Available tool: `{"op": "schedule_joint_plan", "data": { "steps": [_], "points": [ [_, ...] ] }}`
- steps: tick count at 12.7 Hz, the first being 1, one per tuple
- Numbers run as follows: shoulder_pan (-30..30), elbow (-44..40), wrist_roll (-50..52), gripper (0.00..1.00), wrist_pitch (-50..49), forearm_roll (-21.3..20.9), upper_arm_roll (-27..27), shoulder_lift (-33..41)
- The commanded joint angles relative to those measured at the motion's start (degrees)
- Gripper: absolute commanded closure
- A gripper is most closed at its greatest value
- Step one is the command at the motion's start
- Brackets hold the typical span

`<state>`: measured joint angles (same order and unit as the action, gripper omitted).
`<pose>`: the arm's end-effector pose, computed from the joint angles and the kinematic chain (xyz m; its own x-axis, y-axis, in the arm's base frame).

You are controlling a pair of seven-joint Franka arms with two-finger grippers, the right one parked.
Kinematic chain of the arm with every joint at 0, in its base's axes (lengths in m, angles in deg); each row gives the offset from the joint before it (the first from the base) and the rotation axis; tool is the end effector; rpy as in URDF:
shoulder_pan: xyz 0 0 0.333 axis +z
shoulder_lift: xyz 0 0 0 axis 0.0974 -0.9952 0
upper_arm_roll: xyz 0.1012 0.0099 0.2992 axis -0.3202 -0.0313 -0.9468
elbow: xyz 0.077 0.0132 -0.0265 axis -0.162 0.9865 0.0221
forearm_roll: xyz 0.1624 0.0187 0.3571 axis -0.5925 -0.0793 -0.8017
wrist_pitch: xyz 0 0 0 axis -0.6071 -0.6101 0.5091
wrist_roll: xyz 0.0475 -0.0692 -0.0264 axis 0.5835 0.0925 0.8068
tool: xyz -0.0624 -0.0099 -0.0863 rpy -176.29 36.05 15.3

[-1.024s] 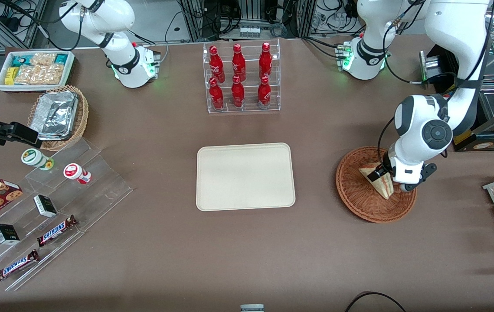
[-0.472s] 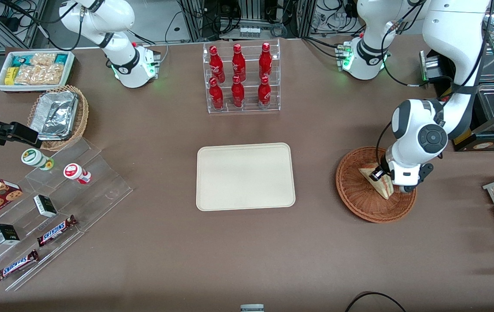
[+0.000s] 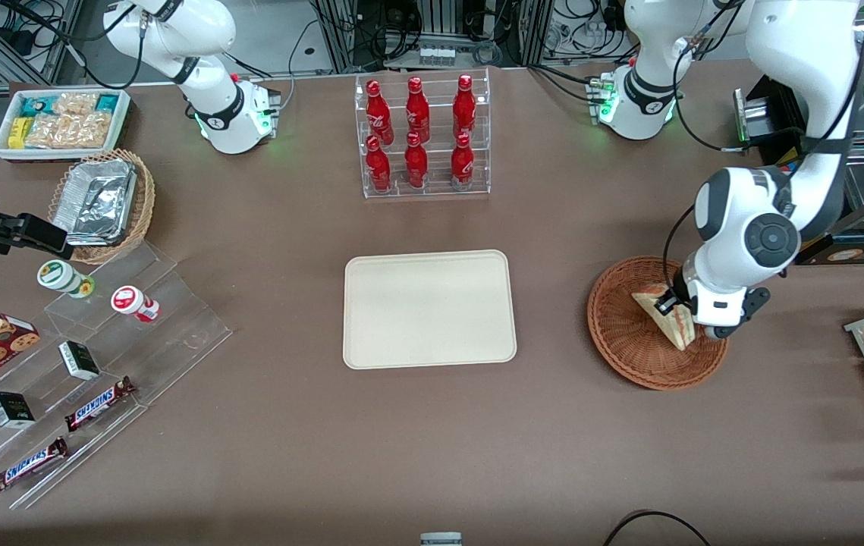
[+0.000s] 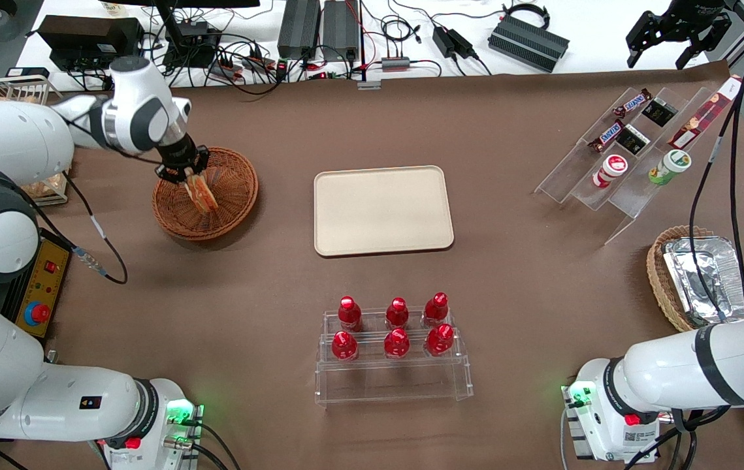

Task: Place sandwich from basket to tray
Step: 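Close the left gripper on the sandwich and lift it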

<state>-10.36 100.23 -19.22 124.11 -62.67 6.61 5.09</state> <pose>0.5661 -0.0719 0.3092 0.7985 0.5978 -0.0709 0.5910 -0.8009 -0.0961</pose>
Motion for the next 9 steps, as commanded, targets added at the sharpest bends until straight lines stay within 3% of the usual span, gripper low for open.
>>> {"op": "schedule_joint_plan", "data": {
  "steps": [1, 6, 9],
  "points": [
    [-2.8, -8.1, -3.5, 1.00, -8.5, -0.7, 0.1, -0.8],
    [-8.9, -12.2, -10.9, 1.00, -10.7, 0.0, 0.3, -2.2],
    [-16.8, -17.6, -10.6, 1.00, -11.2, 0.2, 0.3, -6.8]
  ]
}}
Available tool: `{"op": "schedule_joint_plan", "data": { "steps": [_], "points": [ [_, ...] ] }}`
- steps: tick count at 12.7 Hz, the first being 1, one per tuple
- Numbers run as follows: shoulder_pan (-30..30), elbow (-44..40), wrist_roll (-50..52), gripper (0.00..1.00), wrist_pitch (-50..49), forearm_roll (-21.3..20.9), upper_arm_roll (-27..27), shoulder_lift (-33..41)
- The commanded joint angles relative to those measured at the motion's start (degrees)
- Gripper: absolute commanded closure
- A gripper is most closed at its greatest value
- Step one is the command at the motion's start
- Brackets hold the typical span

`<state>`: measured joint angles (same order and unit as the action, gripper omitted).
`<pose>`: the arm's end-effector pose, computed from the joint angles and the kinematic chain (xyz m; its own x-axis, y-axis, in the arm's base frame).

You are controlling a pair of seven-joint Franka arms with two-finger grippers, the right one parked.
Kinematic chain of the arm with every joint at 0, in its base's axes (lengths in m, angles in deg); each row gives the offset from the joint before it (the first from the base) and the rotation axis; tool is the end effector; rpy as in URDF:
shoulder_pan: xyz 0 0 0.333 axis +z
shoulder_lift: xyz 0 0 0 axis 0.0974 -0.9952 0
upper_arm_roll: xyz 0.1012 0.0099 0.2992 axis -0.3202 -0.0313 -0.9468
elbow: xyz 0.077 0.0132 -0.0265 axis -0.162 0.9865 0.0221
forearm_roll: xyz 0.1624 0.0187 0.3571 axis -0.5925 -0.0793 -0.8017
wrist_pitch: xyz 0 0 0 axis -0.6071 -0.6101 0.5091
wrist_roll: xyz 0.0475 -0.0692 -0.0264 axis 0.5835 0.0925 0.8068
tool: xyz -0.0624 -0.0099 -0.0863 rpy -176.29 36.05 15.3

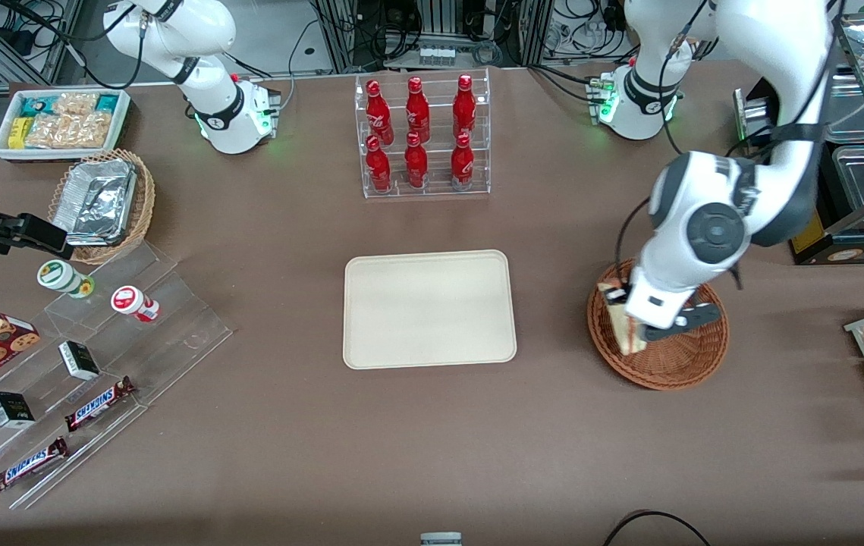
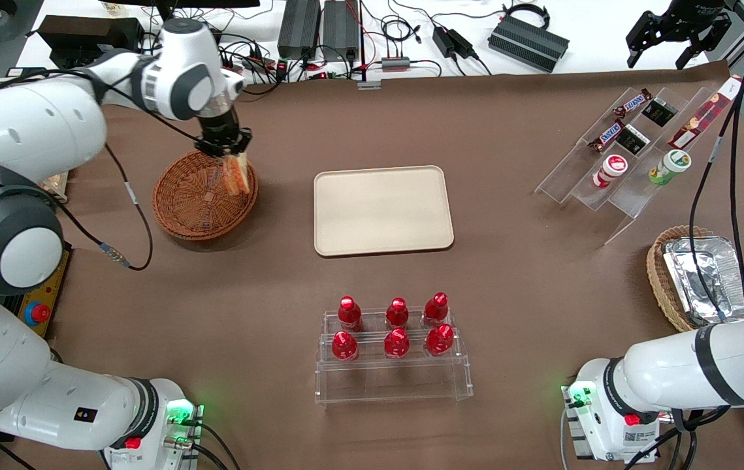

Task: Place sandwich from basket to tray
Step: 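Carry the held sandwich over the cream tray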

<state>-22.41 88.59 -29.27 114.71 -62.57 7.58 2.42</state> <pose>0.5722 -0.2090 0.3568 0.9652 0.2435 -0.0951 0.2361 -0.9682 -0.0825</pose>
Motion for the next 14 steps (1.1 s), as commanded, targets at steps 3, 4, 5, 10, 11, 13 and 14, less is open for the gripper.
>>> {"op": "schedule_joint_plan", "data": {
  "steps": [3, 4, 5, 10, 11, 13, 14],
  "points": [
    [-11.5, -14.6, 1.7, 1.00, -3.3, 0.2, -0.7, -12.1],
    [-13.2, -17.6, 2.8, 1.00, -3.5, 0.1, -0.6, -14.7],
    [-14.8, -19.5, 3.1, 1.00, -3.5, 0.2, -0.7, -16.2],
    [-22.7, -31.0, 11.1, 1.00, -3.4, 4.2, -0.6, -26.2],
    [-23.9, -33.2, 12.6, 1.00, -3.6, 4.8, -0.6, -27.8],
    [-26.1, -36.5, 16.3, 1.00, -4.0, 4.8, -0.5, -30.5],
    [-26.6, -38.4, 17.2, 1.00, -4.4, 4.9, -0.5, -31.7]
  ]
}}
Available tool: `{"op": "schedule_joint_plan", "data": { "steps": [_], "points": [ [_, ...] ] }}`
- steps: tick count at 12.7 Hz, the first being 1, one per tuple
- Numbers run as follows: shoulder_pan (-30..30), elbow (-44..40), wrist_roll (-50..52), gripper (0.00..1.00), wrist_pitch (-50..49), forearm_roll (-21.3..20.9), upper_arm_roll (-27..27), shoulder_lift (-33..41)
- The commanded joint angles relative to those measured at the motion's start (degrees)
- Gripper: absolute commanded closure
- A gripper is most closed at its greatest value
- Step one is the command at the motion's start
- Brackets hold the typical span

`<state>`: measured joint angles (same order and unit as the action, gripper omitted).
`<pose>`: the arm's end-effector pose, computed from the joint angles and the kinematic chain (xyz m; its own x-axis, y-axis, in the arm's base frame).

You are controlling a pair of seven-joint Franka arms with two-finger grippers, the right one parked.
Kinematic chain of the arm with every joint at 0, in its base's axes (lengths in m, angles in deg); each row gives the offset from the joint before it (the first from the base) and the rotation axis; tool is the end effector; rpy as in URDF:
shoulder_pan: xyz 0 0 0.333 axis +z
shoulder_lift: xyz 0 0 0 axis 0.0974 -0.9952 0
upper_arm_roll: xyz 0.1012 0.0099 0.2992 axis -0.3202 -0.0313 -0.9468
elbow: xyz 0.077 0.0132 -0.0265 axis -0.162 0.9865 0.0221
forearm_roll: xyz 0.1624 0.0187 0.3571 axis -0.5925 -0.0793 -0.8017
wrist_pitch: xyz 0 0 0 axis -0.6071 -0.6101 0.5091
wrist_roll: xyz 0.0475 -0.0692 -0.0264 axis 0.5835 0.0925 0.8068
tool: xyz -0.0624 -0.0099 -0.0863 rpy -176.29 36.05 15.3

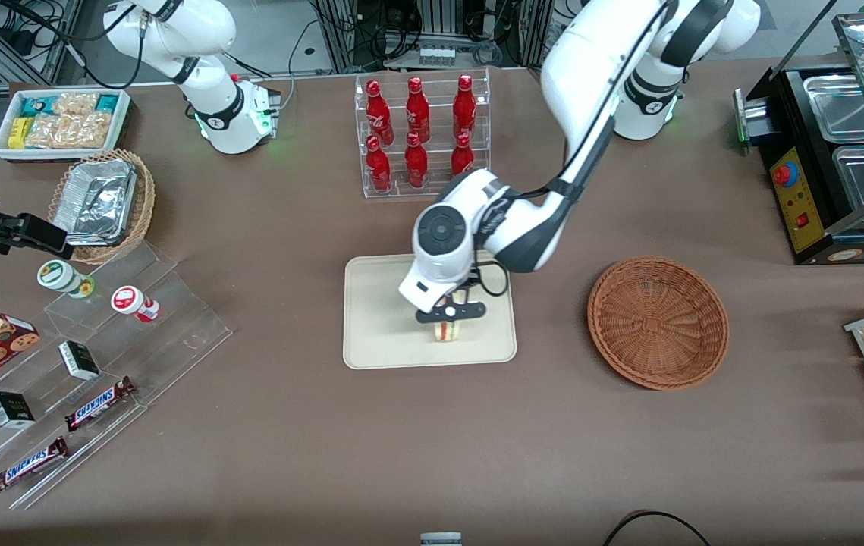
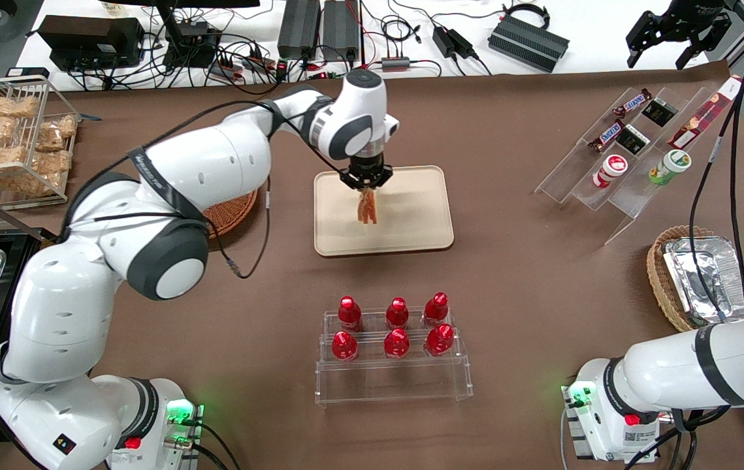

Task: Place sandwich from basket to tray
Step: 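Carry the held sandwich over the cream tray, then lower the sandwich onto the tray and open the left gripper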

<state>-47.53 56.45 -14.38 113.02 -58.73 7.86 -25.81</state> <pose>0.5187 -0.5205 0.2730 0.9877 0.1075 -0.1132 0.1061 -0.9942 -0.0187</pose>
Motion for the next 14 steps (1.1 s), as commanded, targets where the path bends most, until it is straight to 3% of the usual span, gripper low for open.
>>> {"op": "schedule_joint_plan", "data": {
  "steps": [1, 10, 11, 12, 13, 14],
  "points": [
    [-1.9, -8.2, 2.8, 1.00, -3.5, 1.0, -0.8, -4.8],
    [-2.7, -9.4, 9.8, 1.00, -3.4, 1.0, -0.5, -7.5],
    [-2.6, -9.4, 9.8, 0.96, -2.9, 1.0, -0.5, -7.5],
    [-2.6, -9.3, 9.8, 0.36, -2.8, 1.0, -0.5, -7.6],
    [-2.7, -9.3, 9.8, 0.00, -2.6, 0.9, -0.5, -7.5],
    [-2.6, -9.3, 9.8, 0.00, -2.4, 0.9, -0.5, -7.5]
  ]
}}
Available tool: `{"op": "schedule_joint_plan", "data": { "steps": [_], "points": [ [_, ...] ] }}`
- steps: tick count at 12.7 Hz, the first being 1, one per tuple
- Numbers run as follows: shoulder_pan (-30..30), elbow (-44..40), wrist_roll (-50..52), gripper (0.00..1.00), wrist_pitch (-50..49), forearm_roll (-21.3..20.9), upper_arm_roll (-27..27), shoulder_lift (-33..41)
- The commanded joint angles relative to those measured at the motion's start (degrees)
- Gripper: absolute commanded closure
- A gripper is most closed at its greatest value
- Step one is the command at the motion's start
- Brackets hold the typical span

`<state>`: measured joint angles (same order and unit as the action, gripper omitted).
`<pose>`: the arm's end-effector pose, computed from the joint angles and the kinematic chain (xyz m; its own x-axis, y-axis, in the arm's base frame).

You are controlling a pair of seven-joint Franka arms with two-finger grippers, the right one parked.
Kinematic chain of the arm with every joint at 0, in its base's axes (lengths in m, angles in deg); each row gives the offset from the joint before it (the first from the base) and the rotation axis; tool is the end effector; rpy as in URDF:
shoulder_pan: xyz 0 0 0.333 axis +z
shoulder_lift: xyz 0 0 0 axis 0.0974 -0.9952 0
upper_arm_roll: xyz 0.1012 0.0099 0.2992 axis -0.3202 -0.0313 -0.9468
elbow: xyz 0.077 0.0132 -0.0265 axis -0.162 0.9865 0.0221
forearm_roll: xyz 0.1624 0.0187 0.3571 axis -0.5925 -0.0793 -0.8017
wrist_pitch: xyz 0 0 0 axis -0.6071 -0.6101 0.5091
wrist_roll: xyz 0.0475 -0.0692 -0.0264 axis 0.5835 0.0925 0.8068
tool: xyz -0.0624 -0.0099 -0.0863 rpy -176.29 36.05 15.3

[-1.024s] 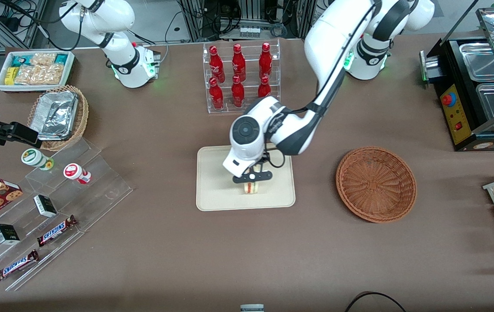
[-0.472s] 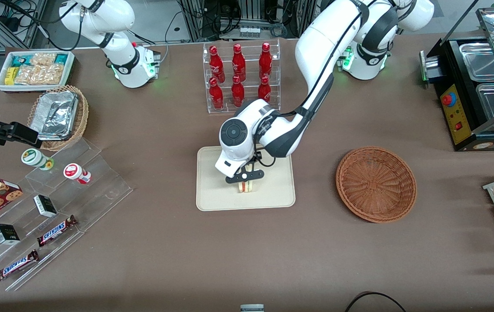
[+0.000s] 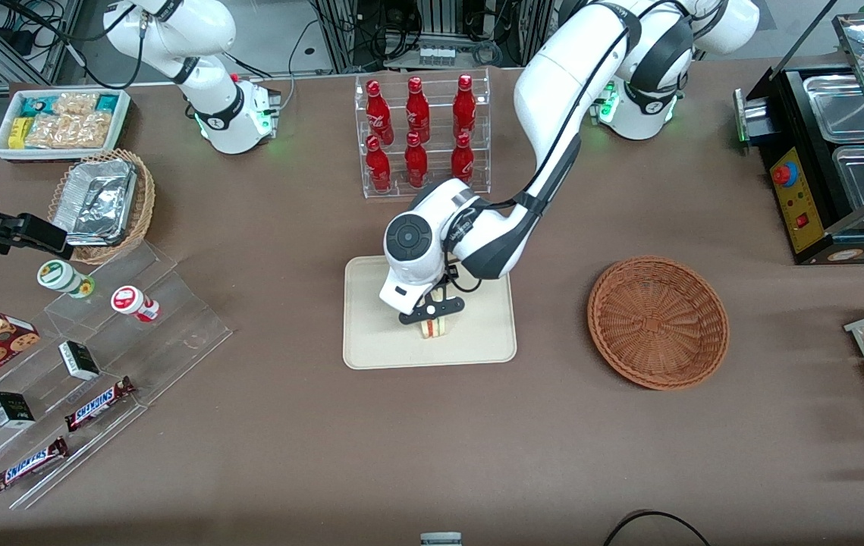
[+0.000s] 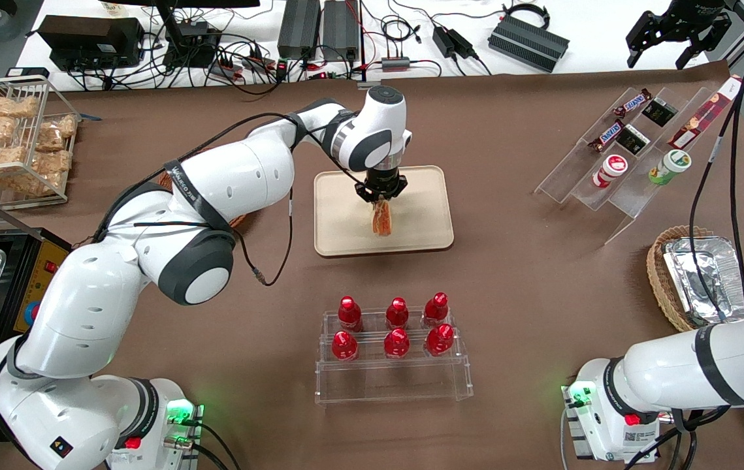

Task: Place sandwich from basket to tray
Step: 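Lower the sandwich onto the tray and open the left gripper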

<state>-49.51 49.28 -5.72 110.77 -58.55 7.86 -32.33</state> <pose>0.5123 -0.5479 0.2423 0.9647 0.2289 -0.1305 0.2235 -0.9731 -0.0552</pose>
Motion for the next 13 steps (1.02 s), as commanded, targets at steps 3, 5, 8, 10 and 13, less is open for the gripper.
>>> {"op": "schedule_joint_plan", "data": {
  "steps": [3, 5, 8, 10, 13],
  "points": [
    [-0.6, -2.2, 0.9, 0.00, -0.3, 0.8, -0.5, -0.1],
    [-0.2, -2.2, 0.3, 0.00, -0.6, 0.8, -0.4, 1.7],
    [-0.1, -2.2, 0.2, 0.00, -1.4, 0.6, -0.6, 5.0],
    [0.1, -2.1, -3.1, 0.00, -3.7, 0.1, -0.7, 6.9],
    [0.1, -1.5, -6.8, 0.00, -8.5, -2.3, -1.3, 10.3]
  ]
}}
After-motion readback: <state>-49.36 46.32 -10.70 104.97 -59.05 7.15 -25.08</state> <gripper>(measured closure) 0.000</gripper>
